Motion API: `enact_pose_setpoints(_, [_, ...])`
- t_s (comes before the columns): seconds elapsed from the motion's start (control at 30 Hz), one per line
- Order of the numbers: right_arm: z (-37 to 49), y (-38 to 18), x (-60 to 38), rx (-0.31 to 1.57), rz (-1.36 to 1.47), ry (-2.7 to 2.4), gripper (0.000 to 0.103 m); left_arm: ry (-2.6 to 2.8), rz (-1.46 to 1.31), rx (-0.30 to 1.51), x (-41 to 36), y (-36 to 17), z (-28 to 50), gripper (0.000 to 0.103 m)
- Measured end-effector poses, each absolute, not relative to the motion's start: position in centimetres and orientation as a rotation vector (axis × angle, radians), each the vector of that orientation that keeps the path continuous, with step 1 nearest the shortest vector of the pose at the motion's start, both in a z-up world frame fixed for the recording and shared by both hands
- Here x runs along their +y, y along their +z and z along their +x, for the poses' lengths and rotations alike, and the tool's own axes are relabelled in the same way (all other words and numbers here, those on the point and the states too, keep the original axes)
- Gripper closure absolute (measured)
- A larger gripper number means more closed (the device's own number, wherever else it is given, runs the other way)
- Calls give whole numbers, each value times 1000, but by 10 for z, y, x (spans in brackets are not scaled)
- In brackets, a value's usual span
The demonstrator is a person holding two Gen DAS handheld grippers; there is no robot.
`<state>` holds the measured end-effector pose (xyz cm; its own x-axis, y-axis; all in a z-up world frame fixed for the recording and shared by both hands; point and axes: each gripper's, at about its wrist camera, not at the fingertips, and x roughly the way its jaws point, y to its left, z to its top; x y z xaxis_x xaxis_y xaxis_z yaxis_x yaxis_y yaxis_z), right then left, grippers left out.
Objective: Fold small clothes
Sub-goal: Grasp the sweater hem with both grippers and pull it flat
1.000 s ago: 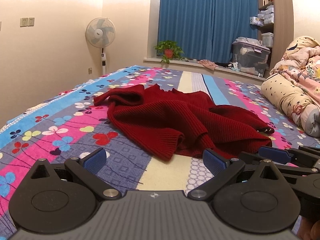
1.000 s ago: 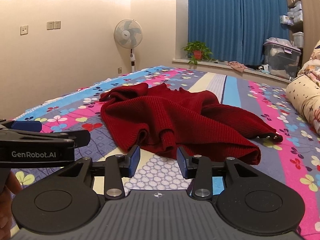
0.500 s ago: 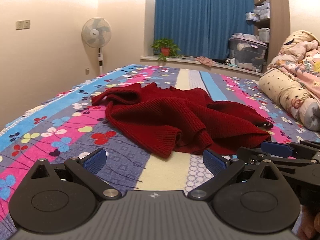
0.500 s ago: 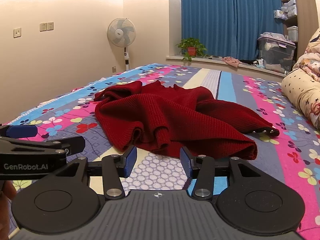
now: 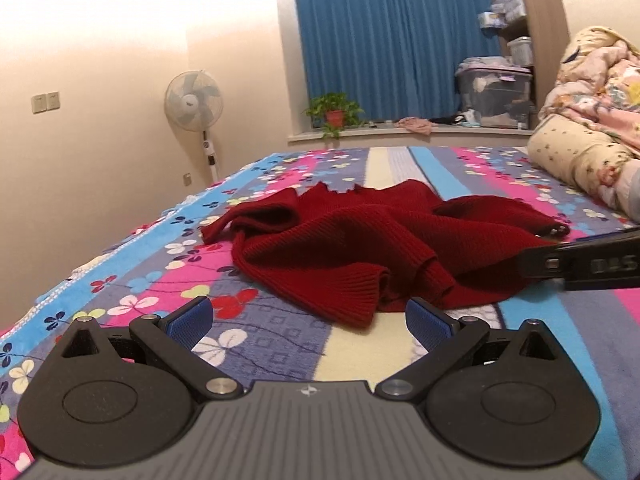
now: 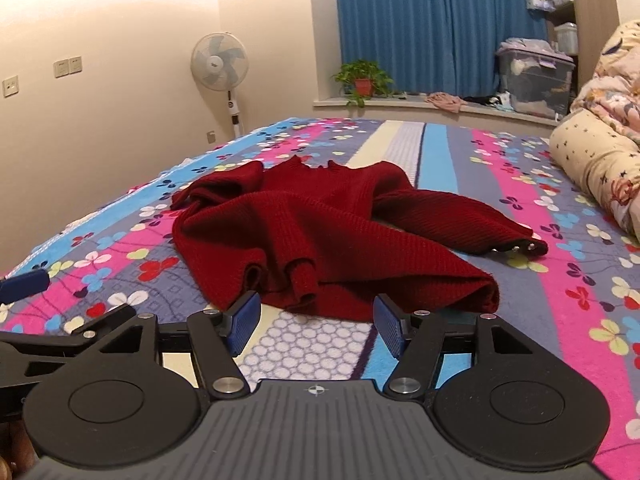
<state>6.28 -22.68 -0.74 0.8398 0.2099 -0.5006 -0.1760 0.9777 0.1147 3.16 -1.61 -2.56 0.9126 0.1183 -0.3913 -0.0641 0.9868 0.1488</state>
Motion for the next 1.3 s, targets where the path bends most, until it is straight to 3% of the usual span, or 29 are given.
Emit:
enact_pose_setpoints(0.1, [66, -5, -234, 540, 67, 155, 42, 109, 95, 450, -7, -29, 56, 1])
enact_pose_setpoints(0.13, [68, -4, -237, 543, 78, 145, 47, 111, 76, 461, -4, -30, 65, 5])
enact_pose_setpoints(0.2, [70, -1, -244, 550, 110, 141, 61, 132, 69, 461, 1, -34, 82, 28])
enact_pose_setpoints(0.23, [71, 0, -248, 551, 124, 140, 68, 160, 85, 458, 0, -39, 92, 45])
enact_pose_setpoints(0.27, [72, 1, -251, 552, 134, 138, 72, 183, 91, 460, 0, -44, 102, 50])
enact_pose_setpoints(0.33, [74, 2, -256, 556, 150, 133, 78, 210, 77, 474, -1, -57, 123, 50])
enact_pose_setpoints(0.4, [76, 4, -260, 558, 170, 130, 78, 242, 40, 490, -1, -66, 143, 48])
enact_pose_setpoints(0.47, [76, 6, -264, 554, 181, 133, 78, 284, -7, 508, 0, -75, 164, 35])
enact_pose_setpoints(0.83, [92, 1, -263, 591, 160, 141, 78, 379, -179, 689, 1, -116, 237, 22])
enact_pose_setpoints(0.9, [93, 1, -261, 594, 148, 151, 78, 349, -140, 692, -6, -119, 238, 30])
enact_pose_setpoints(0.93, [93, 1, -260, 593, 138, 157, 78, 321, -123, 692, -8, -119, 240, 47])
enact_pose_setpoints(0.97, [93, 1, -259, 592, 126, 161, 78, 267, -115, 694, -9, -117, 242, 73])
enact_pose_setpoints(1.03, [94, 0, -261, 595, 114, 157, 78, 233, -93, 706, -9, -110, 244, 89])
enact_pose_setpoints(1.3, [95, -2, -271, 603, 136, 141, 78, 160, -3, 642, 34, -61, 194, 92])
